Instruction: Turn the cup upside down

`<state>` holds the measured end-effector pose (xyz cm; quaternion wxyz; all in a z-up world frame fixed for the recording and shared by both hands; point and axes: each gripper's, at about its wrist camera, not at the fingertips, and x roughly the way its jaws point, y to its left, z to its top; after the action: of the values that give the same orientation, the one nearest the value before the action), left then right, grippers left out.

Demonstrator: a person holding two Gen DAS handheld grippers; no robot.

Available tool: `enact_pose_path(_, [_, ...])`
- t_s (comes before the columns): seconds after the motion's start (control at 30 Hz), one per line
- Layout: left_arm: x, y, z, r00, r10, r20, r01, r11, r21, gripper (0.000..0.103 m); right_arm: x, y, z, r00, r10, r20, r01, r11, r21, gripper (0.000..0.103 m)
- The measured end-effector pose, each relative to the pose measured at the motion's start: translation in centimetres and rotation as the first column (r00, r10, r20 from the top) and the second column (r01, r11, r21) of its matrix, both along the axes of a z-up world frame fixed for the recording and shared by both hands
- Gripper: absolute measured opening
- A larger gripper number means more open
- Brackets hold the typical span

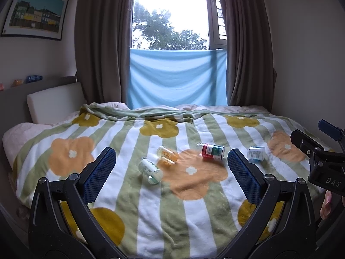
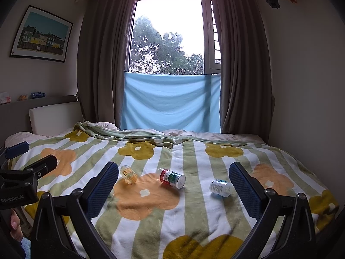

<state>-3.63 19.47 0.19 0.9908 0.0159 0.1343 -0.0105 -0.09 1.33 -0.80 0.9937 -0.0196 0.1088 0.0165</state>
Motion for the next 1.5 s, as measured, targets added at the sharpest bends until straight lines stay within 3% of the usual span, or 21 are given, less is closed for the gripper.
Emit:
enact_pose_path(0.5, [2.3, 0.5, -1.7, 0.999, 0.002, -0.050, -0.003, 1.000, -0.015, 0.103, 2.6, -1.0, -0.5, 0.999, 0.011, -0.047, -0.011, 1.000, 0.003, 0.102])
enact_pose_path(0.7, [5.0, 1.3, -3.5, 0.991, 0.000, -0.130, -0.006, 0.999, -0.045, 0.103, 8.8, -2.1, -0.7, 0.977, 0.113, -0.181, -0.117, 0.993, -0.013, 0.102])
enact_pose_path(0.83, [6.7, 1.8, -5.0, 0.983, 0.006, -0.182, -0.017, 0.998, -0.060, 0.103, 15.2, -2.3, -2.1, 0.942, 0.180, -0.283, -0.205, 0.977, -0.063, 0.102])
enact_pose_path(1.07, [9.3, 2.7, -7.3, 0.968, 0.034, -0.250, -0.055, 0.995, -0.078, 0.103, 27.5, -1.9, -6.1, 0.826, 0.283, -0.488, -0.356, 0.933, -0.061, 0.102])
enact_pose_path(1.3, [11.2, 3.3, -9.3, 0.950, 0.062, -0.306, -0.092, 0.992, -0.086, 0.103, 39.4, -0.1, -12.0, 0.656, 0.307, -0.689, -0.472, 0.880, -0.057, 0.102])
enact_pose_path(1.5, [13.0, 3.9, -10.9, 0.933, 0.077, -0.351, -0.114, 0.990, -0.085, 0.103, 44.9, 2.8, -16.1, 0.519, 0.278, -0.808, -0.556, 0.828, -0.072, 0.102])
